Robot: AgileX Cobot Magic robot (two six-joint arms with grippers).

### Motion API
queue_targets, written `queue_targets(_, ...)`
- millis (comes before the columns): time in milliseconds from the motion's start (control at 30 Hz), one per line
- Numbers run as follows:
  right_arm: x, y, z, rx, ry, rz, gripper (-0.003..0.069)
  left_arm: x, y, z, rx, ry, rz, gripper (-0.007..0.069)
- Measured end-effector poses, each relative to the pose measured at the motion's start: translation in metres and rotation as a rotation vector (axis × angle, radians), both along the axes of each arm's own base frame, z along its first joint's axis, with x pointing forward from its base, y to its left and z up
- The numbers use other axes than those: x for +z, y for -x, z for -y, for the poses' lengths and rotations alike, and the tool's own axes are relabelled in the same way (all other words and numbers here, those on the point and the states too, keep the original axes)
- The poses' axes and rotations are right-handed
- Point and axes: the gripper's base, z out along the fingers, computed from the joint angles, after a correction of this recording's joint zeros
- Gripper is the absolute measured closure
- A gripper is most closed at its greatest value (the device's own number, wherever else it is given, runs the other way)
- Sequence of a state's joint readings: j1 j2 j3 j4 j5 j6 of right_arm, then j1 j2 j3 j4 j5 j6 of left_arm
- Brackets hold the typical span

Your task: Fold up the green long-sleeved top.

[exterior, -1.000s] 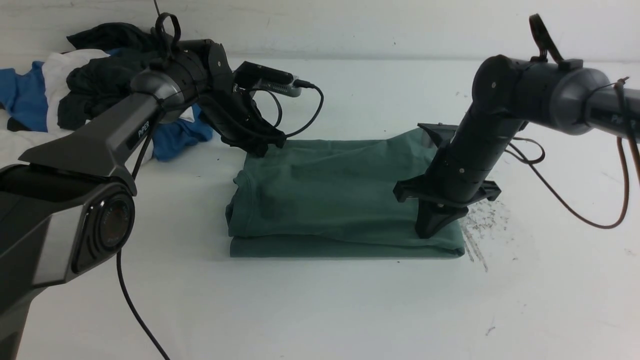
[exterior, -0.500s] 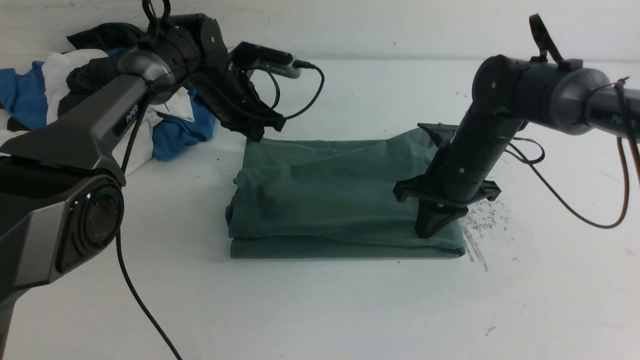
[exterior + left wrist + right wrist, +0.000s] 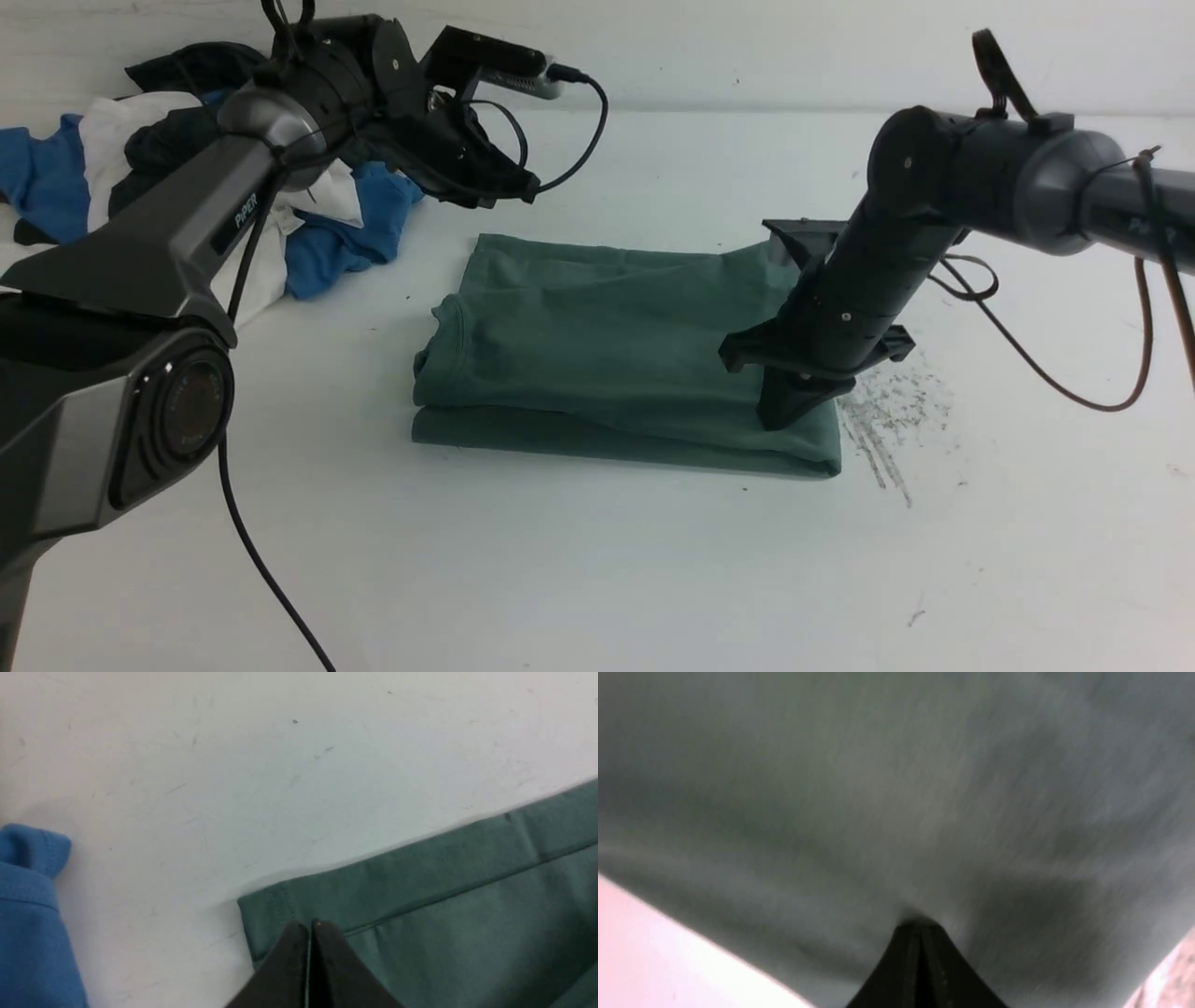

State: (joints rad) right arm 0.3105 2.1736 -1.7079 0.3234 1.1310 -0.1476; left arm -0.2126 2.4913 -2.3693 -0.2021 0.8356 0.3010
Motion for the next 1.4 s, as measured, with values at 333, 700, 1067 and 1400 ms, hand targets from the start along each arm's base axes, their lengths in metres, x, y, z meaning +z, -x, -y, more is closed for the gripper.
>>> queue_targets(333,-0.009,-0.002,0.0,0.001,0.006,-0.01,0.0673,-0.016,0.002,-0.001,0.0,-0.018,-0.08,0.0629)
queue_targets(700,0.024,-0.015,0.0,-0.02,0.034,0.045,0.0673,0.039,0.04,-0.007,-0.038,-0.046,-0.278,0.0629)
queue_targets(1067,-0.003,-0.002,0.011,-0.037,0.138,-0.048,0.0673,-0.01,0.061,0.02,-0.093,0.001,-0.482,0.0629)
queue_targets(1400,-0.008,0.007,0.017,-0.047,0.152,-0.051,0.0673,-0.038,0.074,0.014,-0.042,-0.04,-0.582,0.0629)
